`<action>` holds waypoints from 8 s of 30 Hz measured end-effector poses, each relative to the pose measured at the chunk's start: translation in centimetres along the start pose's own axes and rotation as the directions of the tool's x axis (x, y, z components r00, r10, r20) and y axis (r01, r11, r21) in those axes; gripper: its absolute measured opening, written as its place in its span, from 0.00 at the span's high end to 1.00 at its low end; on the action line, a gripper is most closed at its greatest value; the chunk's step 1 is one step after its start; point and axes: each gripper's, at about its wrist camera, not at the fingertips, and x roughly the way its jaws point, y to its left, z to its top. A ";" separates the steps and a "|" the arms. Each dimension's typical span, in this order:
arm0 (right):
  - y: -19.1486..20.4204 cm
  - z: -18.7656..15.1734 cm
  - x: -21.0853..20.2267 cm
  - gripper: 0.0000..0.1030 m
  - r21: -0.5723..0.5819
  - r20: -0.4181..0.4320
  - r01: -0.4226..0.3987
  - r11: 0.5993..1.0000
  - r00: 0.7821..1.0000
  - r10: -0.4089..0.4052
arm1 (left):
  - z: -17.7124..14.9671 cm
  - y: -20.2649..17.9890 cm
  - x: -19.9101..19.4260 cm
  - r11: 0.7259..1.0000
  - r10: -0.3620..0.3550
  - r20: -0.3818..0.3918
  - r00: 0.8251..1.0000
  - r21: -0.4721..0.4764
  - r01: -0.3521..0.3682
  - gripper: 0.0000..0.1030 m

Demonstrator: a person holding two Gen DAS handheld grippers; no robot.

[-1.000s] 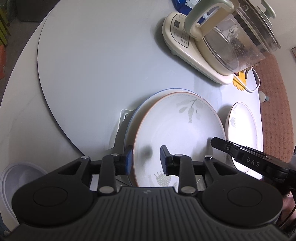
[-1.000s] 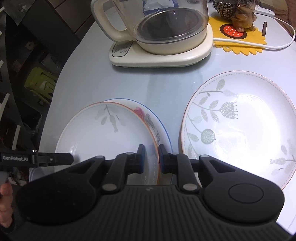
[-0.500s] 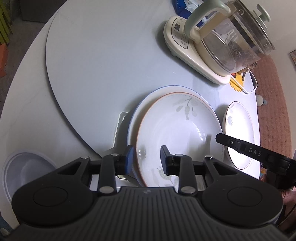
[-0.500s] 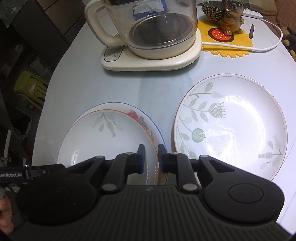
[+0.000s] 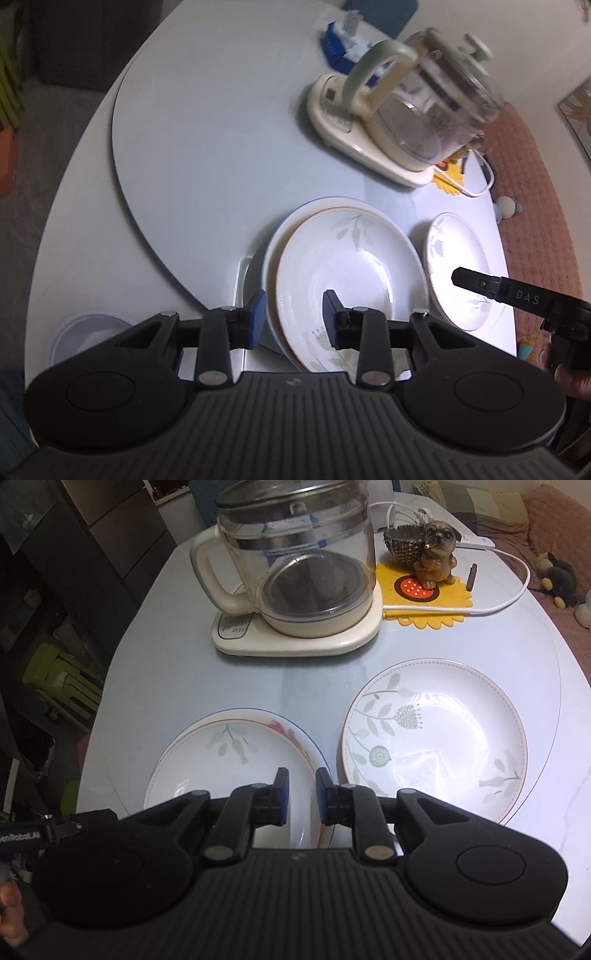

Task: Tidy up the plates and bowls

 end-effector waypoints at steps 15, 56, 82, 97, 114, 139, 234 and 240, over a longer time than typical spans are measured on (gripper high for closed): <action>3.6 -3.2 -9.9 0.81 0.024 0.120 -0.017 1.000 0.993 0.014 | -2.3 -4.0 -9.4 0.988 -0.065 0.178 0.982 0.152 0.037 0.63; -3.0 -9.4 -16.8 0.81 -0.030 0.168 0.041 0.999 0.985 -0.035 | -11.0 -12.0 -11.6 0.987 -0.069 0.202 0.977 0.153 0.038 0.60; -16.9 -6.1 -13.8 0.38 -0.088 0.158 -0.027 0.996 0.987 0.041 | -13.3 -21.6 -3.5 0.999 0.046 0.177 0.983 -0.001 -0.047 0.35; -21.2 -3.5 -9.3 0.31 -0.056 0.121 -0.061 0.997 0.990 0.067 | -12.6 -22.4 2.5 0.996 0.052 0.126 0.991 -0.080 -0.042 0.29; -23.8 0.6 -2.6 0.33 -0.083 0.036 -0.147 0.986 0.988 0.150 | -10.5 -21.2 8.9 0.967 0.055 0.079 0.995 -0.254 -0.033 0.29; -23.5 4.7 7.7 0.79 -0.138 -0.047 -0.222 0.965 0.975 0.218 | -7.0 -19.3 15.9 0.948 0.087 0.079 0.993 -0.313 -0.058 0.78; -0.3 2.4 7.0 0.84 -0.311 -0.215 -0.334 0.890 0.937 0.277 | -4.4 -0.3 2.5 0.917 0.109 0.033 0.994 -0.390 -0.087 0.80; -0.3 2.4 7.1 0.83 -0.305 -0.222 -0.330 0.893 0.937 0.270 | -4.4 -0.7 2.7 0.922 0.129 0.010 0.992 -0.370 -0.117 0.80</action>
